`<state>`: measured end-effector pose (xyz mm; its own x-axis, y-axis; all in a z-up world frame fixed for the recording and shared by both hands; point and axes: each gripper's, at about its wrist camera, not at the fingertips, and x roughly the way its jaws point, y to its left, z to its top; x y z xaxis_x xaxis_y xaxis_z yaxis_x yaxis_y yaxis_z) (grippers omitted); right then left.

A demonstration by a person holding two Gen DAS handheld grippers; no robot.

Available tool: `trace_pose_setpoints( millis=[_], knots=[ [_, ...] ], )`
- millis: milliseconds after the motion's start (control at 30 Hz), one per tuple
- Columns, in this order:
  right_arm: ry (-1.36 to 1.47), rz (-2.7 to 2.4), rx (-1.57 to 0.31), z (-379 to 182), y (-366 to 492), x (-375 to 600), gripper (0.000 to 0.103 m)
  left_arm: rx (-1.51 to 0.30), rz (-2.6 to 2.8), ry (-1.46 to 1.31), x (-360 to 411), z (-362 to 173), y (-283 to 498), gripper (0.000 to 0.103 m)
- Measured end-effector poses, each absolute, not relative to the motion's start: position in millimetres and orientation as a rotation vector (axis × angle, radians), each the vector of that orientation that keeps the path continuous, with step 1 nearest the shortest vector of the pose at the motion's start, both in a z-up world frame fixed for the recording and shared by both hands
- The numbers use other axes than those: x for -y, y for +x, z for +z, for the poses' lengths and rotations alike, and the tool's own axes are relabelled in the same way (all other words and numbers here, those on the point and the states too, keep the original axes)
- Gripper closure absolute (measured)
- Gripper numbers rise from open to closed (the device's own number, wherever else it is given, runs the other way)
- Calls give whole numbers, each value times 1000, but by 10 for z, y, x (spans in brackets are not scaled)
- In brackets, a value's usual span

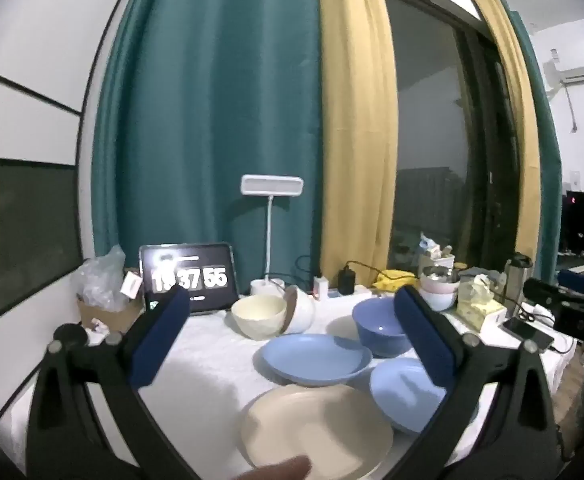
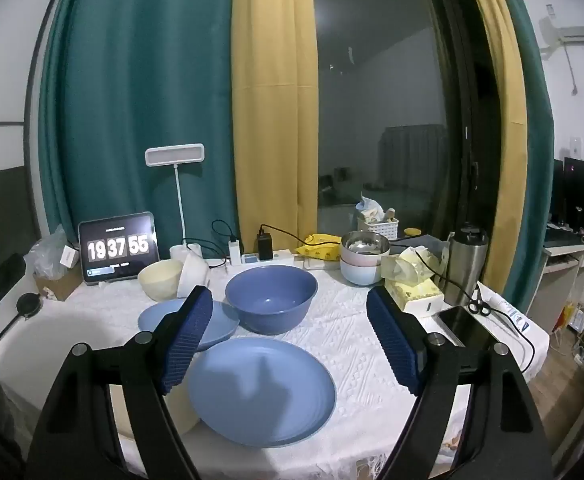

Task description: Organize plates and bowls

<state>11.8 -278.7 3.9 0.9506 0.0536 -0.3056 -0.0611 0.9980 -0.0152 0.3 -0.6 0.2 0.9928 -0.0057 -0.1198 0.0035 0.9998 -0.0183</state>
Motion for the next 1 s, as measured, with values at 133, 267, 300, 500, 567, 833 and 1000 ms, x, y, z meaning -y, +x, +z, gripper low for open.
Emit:
trace_pose_setpoints(
  millis=[133, 267, 300, 500, 567, 833, 1000],
  knots=[
    [-25, 57, -318, 37, 125, 2802, 20, -116, -31, -19, 63, 0, 30, 0],
    [-27, 58, -329, 43, 134, 2814, 20, -129, -15, -51, -126, -7, 28, 0],
    [-28, 56, -324, 57, 136, 2811, 20, -122, -7, -44, -107, -2, 18, 0],
    [-21, 54, -318, 89, 192, 2818, 20, -131, -11, -38, -39, 1, 27, 0],
    [-21, 55, -317, 103, 204, 2817, 20, -136, -13, -42, -40, -4, 36, 0],
    [-31, 64, -314, 132, 202, 2767, 20, -135, -17, -43, -40, -12, 33, 0],
    [-29, 67, -317, 94, 200, 2787, 20, -137, -16, -44, -16, -9, 17, 0]
  ],
)
